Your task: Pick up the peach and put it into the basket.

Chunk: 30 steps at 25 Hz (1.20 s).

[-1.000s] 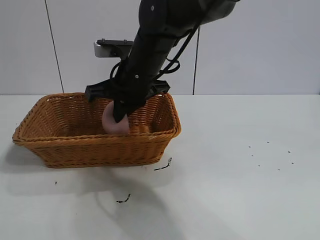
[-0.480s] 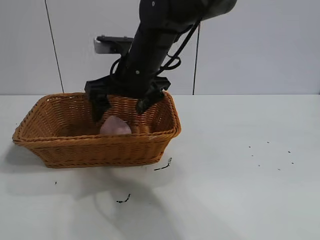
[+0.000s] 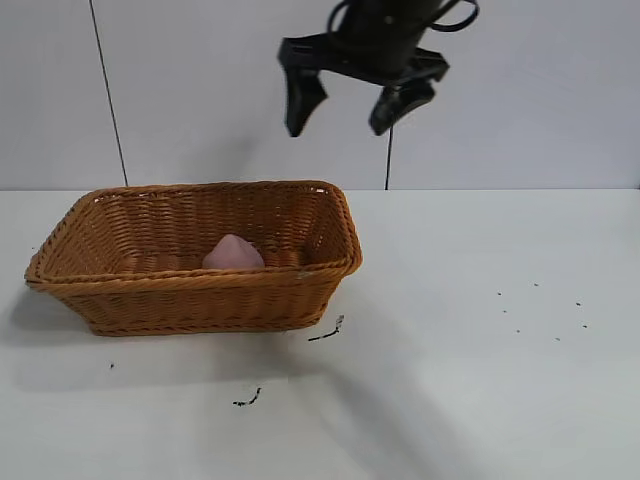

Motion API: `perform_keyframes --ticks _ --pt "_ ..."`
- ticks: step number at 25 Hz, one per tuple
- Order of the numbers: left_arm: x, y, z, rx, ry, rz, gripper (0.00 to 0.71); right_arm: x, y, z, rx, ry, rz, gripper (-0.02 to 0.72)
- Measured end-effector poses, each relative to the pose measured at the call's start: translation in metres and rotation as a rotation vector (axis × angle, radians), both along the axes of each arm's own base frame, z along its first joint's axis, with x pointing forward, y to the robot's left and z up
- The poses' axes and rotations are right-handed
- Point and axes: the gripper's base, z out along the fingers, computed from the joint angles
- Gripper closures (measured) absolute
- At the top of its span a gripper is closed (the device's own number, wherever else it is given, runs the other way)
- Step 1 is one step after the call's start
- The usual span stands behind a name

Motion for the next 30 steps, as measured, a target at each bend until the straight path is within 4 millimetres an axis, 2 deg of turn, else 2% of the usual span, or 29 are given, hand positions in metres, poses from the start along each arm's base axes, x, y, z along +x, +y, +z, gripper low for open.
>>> perform_keyframes --ticks 3,6,8,10,13,20,27,30 --pt "0.000 0.000 0.000 0.000 0.000 0.000 0.016 0.012 -0.059 -0.002 -0.015 0.042 -0.121 0.008" --pt "0.000 0.000 0.000 0.000 0.000 0.000 0.016 0.016 -0.108 -0.004 -0.023 0.076 -0.221 0.008" --pt "0.000 0.000 0.000 0.000 0.000 0.000 0.016 0.015 -0.132 -0.004 -0.028 0.097 -0.268 0.008" --pt "0.000 0.000 0.000 0.000 0.000 0.000 0.016 0.013 -0.146 -0.006 -0.034 0.129 -0.296 0.008" --pt "0.000 0.000 0.000 0.000 0.000 0.000 0.016 0.008 -0.148 -0.008 -0.044 0.185 -0.290 0.008" --pt "0.000 0.000 0.000 0.000 0.000 0.000 0.016 -0.003 -0.136 -0.007 -0.084 0.289 -0.231 0.008" --pt "0.000 0.000 0.000 0.000 0.000 0.000 0.016 -0.007 -0.137 -0.007 -0.084 0.315 -0.245 0.008" --pt "0.000 0.000 0.000 0.000 0.000 0.000 0.016 -0.019 -0.137 -0.012 -0.085 0.357 -0.253 0.008"
